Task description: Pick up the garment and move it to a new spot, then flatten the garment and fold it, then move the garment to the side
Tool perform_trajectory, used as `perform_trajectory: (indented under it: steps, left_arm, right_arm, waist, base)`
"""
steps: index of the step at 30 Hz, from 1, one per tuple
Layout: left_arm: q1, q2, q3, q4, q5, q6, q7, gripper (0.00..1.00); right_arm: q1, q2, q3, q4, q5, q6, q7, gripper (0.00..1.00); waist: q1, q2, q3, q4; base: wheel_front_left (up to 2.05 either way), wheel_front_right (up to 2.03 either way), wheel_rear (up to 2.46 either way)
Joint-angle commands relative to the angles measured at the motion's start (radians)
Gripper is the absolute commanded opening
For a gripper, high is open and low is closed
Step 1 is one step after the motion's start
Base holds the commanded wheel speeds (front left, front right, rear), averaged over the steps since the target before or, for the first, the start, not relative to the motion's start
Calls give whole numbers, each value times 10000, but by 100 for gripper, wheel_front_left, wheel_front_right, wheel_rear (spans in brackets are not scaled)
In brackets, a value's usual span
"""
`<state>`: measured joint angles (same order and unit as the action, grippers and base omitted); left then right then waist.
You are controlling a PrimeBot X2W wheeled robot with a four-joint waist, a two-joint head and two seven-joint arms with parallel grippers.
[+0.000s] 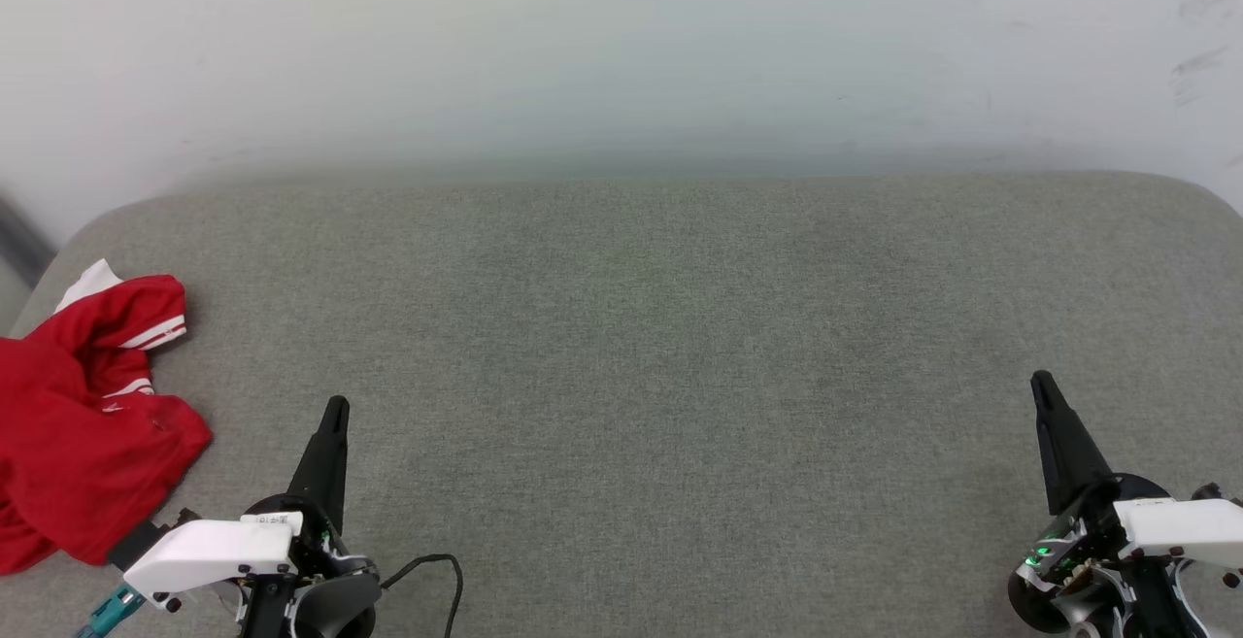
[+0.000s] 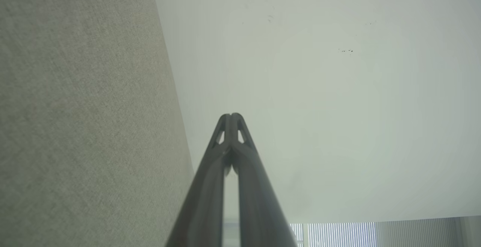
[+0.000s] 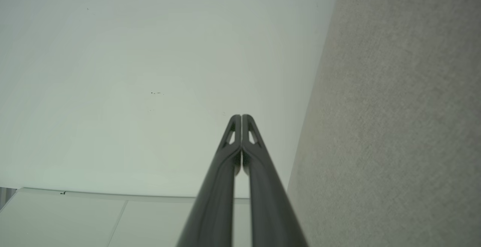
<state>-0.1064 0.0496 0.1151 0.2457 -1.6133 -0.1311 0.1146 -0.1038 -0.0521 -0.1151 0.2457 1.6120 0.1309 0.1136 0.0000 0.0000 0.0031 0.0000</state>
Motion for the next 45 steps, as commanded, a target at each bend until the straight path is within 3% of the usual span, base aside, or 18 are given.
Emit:
perform_trajectory:
  steps: [1, 45]
  left_arm:
    - [-55, -14, 12, -4, 9, -30, 17, 0]
    - [-56, -14, 13, -4, 9, -30, 16, 0]
  right_arm:
    - [-105, 43, 13, 11, 17, -3, 2, 0]
    - [-105, 43, 13, 10, 17, -3, 1, 0]
  waist:
    - [0, 0, 0, 0]
    - [0, 0, 0, 0]
  base:
    - [0, 0, 0]
    - [0, 0, 0]
